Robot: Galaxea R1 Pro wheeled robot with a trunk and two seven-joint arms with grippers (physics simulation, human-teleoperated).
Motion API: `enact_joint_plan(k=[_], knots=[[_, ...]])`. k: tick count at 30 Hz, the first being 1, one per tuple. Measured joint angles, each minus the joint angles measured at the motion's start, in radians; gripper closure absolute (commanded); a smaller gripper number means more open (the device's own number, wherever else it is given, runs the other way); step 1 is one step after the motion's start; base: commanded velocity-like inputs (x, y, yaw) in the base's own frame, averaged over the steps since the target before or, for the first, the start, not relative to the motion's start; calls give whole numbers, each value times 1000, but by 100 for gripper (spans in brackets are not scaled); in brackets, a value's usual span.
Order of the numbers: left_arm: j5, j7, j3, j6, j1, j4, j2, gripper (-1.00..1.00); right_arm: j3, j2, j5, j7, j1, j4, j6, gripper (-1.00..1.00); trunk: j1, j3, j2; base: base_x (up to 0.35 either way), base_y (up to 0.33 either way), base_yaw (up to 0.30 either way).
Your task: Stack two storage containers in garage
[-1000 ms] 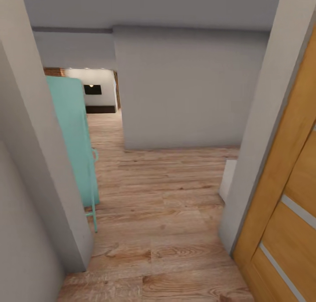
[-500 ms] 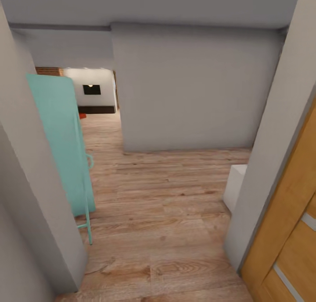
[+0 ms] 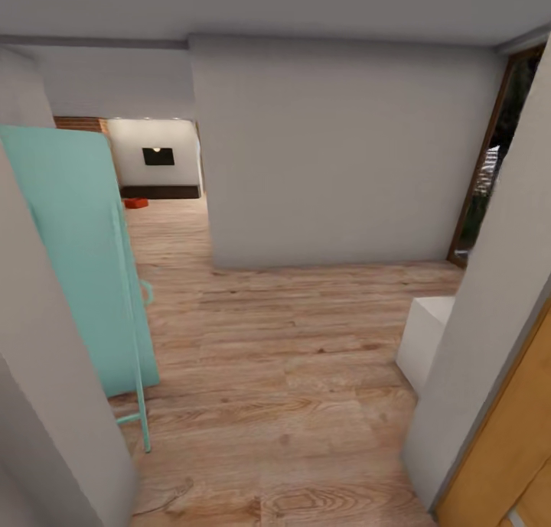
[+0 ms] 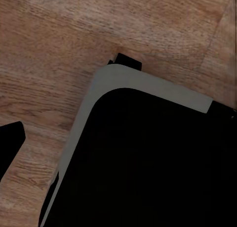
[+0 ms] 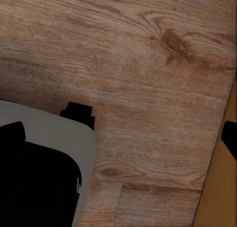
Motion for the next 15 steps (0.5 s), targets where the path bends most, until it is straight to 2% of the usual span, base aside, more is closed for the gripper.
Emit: enact_joint_plan(k=[15], knots=[[0,0,0,0,0,0,0,-100,0,0,0,0,0,0,0,-100,0,0,0,326,0,0]])
